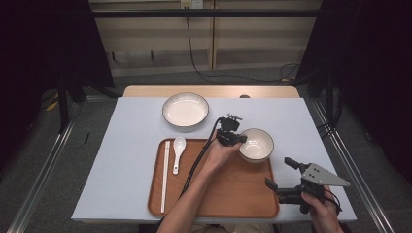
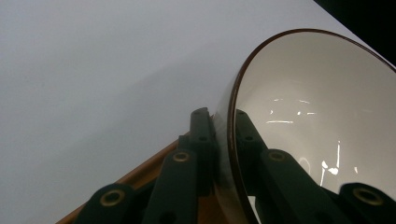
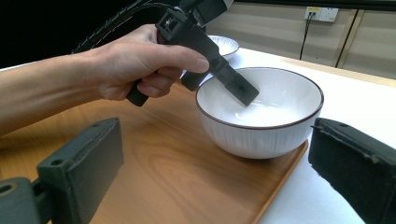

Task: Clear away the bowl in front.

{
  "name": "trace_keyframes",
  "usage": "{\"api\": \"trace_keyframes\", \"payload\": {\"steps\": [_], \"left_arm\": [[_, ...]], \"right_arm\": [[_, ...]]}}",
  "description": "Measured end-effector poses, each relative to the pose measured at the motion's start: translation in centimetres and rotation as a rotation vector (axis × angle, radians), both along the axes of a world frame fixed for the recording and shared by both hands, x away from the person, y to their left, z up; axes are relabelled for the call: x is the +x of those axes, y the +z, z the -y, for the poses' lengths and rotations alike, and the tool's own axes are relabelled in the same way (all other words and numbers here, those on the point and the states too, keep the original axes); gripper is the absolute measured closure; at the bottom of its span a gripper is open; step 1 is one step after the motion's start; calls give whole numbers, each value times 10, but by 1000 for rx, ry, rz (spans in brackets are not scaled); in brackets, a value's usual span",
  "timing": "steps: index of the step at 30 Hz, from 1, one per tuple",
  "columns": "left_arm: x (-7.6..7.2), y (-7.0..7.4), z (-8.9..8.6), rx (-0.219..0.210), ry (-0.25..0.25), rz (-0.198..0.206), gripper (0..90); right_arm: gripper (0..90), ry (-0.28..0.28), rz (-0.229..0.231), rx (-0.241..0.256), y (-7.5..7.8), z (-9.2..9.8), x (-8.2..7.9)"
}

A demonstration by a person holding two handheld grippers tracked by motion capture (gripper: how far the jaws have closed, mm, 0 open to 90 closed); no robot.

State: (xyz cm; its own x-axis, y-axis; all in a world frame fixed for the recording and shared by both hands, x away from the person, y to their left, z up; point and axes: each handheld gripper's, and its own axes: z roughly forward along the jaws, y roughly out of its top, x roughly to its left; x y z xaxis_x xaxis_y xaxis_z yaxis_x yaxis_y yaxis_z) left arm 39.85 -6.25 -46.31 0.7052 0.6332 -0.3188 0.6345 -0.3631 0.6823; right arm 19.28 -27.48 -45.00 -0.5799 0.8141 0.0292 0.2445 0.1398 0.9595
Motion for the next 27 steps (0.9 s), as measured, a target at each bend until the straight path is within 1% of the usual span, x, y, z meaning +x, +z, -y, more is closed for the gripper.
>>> {"api": "trace_keyframes", "payload": {"steps": [1,2,4,5,6,7,8,9,11,12,15,16,17,18,20,23,24,26,27], "left_arm": [[1,0,-1,-1,-6,-10,818],[0,-1,0,-4,-3,-1,819],[0,-1,1,-5,0,1,817],[1,-1,0,6,-12,5,817],[2,-1,1,12,-12,4,816],[2,-1,2,12,-9,-3,815],[1,-1,2,23,1,2,815],[0,-2,3,18,18,10,813],[0,-2,3,13,4,17,811],[1,-3,3,1,3,11,810],[1,-3,3,-5,-7,11,806],[2,-3,2,-6,-6,8,804],[2,-4,3,-19,1,1,801],[2,-3,3,-20,-8,-2,788],[0,-2,4,0,-19,24,759],[0,-2,4,-13,-13,17,740],[1,-3,4,-23,-13,4,736],[2,-2,2,-15,-25,-3,722],[2,-1,0,-3,-19,5,697]], "right_arm": [[29,-2,-4,0,0,-1,0],[29,-2,-3,-4,0,-1,1],[29,4,-5,1,0,-1,1],[29,5,-8,3,0,-1,1],[29,3,-5,-1,0,-1,1],[29,1,-3,0,0,-1,1],[29,6,-6,0,0,-1,1],[29,6,-5,0,0,-1,1],[29,0,-2,5,0,-1,1],[29,2,-3,0,0,-1,1],[29,2,-8,0,0,-1,1],[29,3,-8,1,-1,-1,1],[29,2,-11,3,-1,-1,1],[29,1,-11,1,-1,-1,1],[29,3,-7,5,0,0,1],[29,3,-5,-1,0,0,1],[29,4,-6,-1,0,0,1],[29,5,-8,4,0,-1,1],[29,8,-11,3,-1,-1,1]]}}
